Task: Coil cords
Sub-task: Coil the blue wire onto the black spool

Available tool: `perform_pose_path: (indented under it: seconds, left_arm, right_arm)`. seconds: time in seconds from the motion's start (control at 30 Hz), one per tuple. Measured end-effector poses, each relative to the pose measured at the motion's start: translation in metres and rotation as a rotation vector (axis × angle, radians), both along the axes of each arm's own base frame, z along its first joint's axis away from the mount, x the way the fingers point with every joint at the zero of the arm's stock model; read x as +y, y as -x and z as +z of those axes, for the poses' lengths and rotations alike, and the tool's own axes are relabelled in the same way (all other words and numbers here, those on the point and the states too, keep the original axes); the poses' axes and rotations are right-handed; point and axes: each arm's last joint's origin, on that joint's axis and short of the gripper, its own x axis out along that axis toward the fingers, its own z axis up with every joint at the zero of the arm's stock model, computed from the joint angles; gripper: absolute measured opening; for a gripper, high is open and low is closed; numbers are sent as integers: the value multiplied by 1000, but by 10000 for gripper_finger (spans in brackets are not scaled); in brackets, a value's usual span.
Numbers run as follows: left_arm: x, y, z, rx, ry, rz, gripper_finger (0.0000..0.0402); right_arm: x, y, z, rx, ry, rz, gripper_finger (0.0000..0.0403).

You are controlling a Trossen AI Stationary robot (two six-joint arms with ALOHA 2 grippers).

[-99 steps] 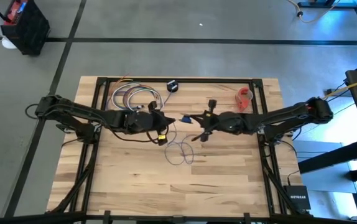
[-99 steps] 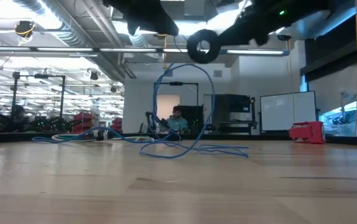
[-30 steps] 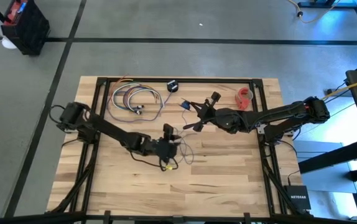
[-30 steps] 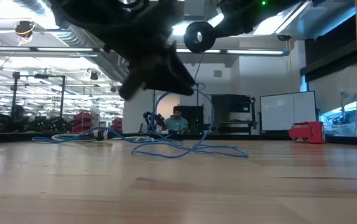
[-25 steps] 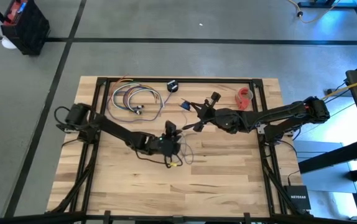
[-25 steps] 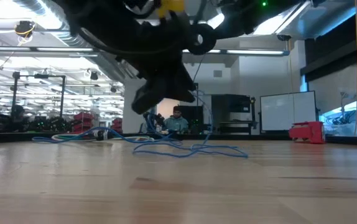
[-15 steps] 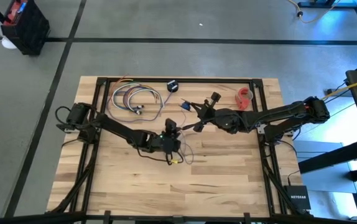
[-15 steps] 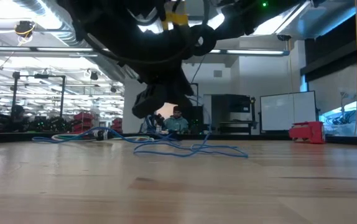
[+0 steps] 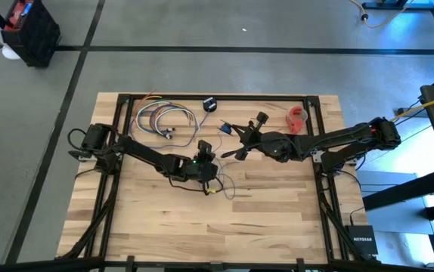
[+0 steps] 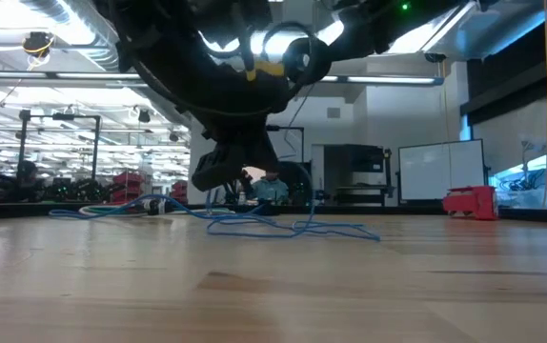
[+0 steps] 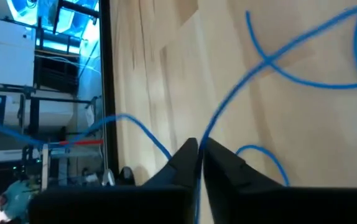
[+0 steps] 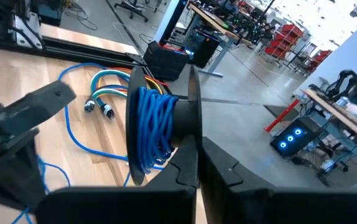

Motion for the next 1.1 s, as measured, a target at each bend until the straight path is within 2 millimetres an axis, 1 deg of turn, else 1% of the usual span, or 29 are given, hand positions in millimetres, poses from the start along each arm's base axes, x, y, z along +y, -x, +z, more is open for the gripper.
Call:
perform_pose_path:
  seconds: [0.17, 0.27, 0.4, 0.53, 0.67, 0.73, 0.87, 1.0, 1.1]
  left_arm:
    - [-17, 2, -1, -16, 42, -42, 5]
    - [-32, 8, -5, 11, 103, -83, 5]
    - [-48, 22, -13, 107, 188, -102, 3]
    - [-59, 36, -19, 169, 243, -49, 5]
    - [-62, 47, -23, 216, 277, 16, 2]
    - [-62, 50, -25, 241, 323, 46, 4]
    - [-60, 60, -34, 248, 419, 92, 5]
    - [-56, 74, -50, 239, 491, 152, 3]
    - [-56, 79, -55, 217, 506, 180, 6]
  right_arm:
    - [-1, 3, 4, -28, -8, -43, 5]
    - [-2, 12, 16, -77, -5, -75, 5]
    - [-8, 32, 41, -155, 26, -139, 5]
    - [-18, 64, 72, -257, 56, -204, 5]
    - [-29, 100, 98, -350, 94, -267, 5]
    - [-34, 117, 111, -402, 106, -298, 5]
    - [-37, 145, 134, -479, 139, -335, 5]
    - [-35, 161, 149, -506, 169, -345, 5]
    - [-35, 164, 155, -493, 177, -356, 5]
